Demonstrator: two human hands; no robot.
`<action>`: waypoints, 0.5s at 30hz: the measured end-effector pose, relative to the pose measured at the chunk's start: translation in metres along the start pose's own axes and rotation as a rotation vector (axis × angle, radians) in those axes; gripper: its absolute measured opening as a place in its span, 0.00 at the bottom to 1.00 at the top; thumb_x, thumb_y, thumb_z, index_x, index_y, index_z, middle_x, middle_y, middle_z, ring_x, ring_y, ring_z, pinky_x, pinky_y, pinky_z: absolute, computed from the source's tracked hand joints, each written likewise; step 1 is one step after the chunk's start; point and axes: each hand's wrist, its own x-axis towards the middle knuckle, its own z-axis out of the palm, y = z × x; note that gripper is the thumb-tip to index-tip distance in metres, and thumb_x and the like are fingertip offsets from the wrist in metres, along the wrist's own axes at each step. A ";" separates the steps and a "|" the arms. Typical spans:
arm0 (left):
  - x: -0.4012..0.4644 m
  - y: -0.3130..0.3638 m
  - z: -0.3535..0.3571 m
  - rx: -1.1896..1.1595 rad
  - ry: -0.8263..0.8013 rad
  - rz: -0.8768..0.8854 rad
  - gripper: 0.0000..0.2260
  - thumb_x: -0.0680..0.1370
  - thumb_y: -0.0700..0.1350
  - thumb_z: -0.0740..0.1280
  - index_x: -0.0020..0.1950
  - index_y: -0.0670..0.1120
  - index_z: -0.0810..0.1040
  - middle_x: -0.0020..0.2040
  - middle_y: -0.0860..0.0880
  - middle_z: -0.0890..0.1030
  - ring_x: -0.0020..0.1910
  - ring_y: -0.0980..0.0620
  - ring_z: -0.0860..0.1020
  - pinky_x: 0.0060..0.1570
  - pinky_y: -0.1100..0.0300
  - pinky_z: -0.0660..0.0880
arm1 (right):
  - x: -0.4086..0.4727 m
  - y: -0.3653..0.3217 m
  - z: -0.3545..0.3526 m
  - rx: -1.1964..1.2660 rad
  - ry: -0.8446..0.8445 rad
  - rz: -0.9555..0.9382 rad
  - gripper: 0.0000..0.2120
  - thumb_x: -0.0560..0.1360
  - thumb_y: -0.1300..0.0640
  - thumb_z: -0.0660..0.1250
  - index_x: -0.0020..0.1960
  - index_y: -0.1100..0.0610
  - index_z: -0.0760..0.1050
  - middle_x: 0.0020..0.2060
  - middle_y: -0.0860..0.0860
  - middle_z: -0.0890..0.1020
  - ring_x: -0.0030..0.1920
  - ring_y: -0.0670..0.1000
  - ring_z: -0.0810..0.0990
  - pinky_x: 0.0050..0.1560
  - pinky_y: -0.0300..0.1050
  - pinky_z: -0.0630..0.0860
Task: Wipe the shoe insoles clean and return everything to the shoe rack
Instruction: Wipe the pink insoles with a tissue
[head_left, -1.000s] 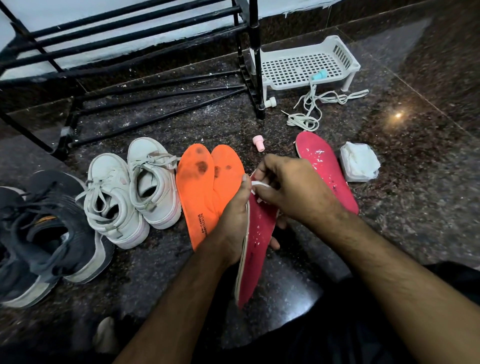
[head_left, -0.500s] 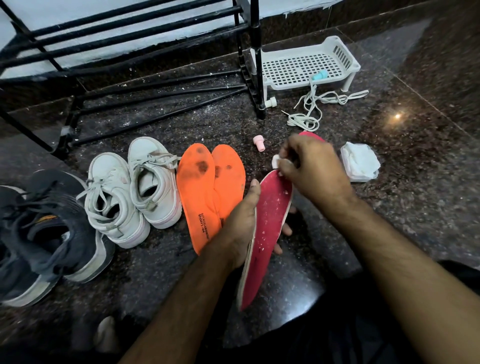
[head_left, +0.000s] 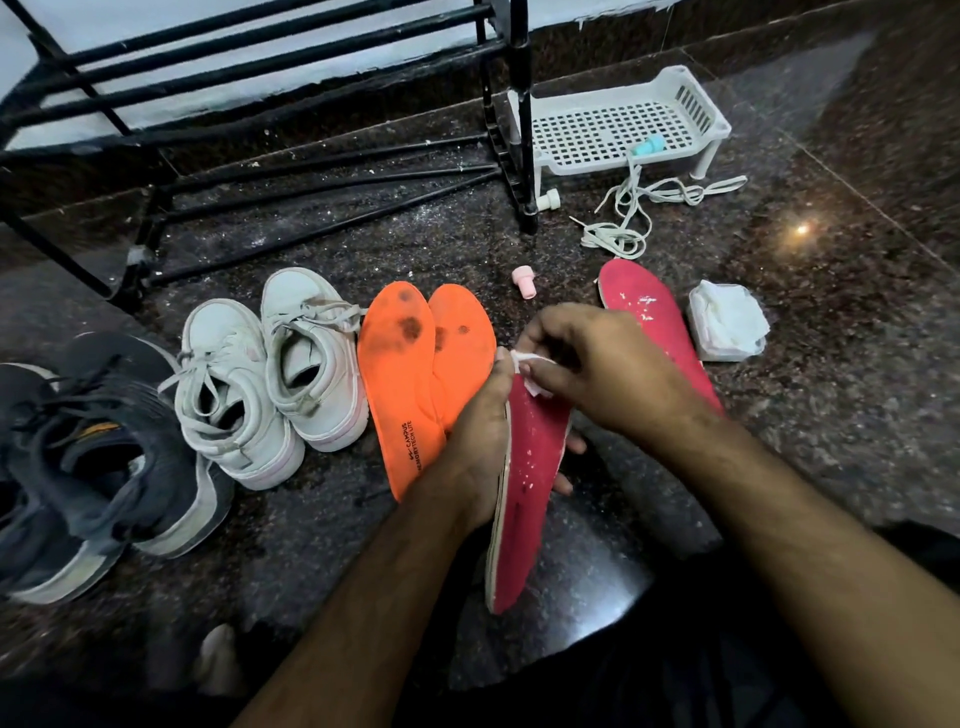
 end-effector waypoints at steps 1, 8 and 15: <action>0.000 -0.001 0.001 0.003 0.001 -0.004 0.32 0.80 0.69 0.46 0.50 0.46 0.79 0.33 0.43 0.79 0.28 0.47 0.77 0.22 0.56 0.75 | 0.002 0.004 0.004 -0.067 -0.006 0.006 0.05 0.72 0.56 0.72 0.47 0.49 0.78 0.42 0.45 0.81 0.43 0.45 0.79 0.45 0.41 0.74; 0.001 -0.002 -0.001 0.090 0.036 0.006 0.35 0.80 0.70 0.45 0.53 0.44 0.80 0.34 0.43 0.79 0.30 0.47 0.77 0.26 0.54 0.77 | 0.003 0.009 -0.014 -0.099 0.122 0.031 0.03 0.72 0.54 0.72 0.46 0.50 0.80 0.41 0.44 0.80 0.42 0.44 0.77 0.45 0.39 0.71; 0.004 -0.007 -0.002 0.160 0.057 -0.002 0.38 0.80 0.69 0.45 0.59 0.39 0.79 0.33 0.43 0.78 0.28 0.49 0.77 0.27 0.54 0.78 | 0.011 0.025 -0.012 -0.242 0.166 0.176 0.05 0.71 0.56 0.71 0.46 0.51 0.80 0.42 0.49 0.81 0.45 0.52 0.80 0.47 0.48 0.76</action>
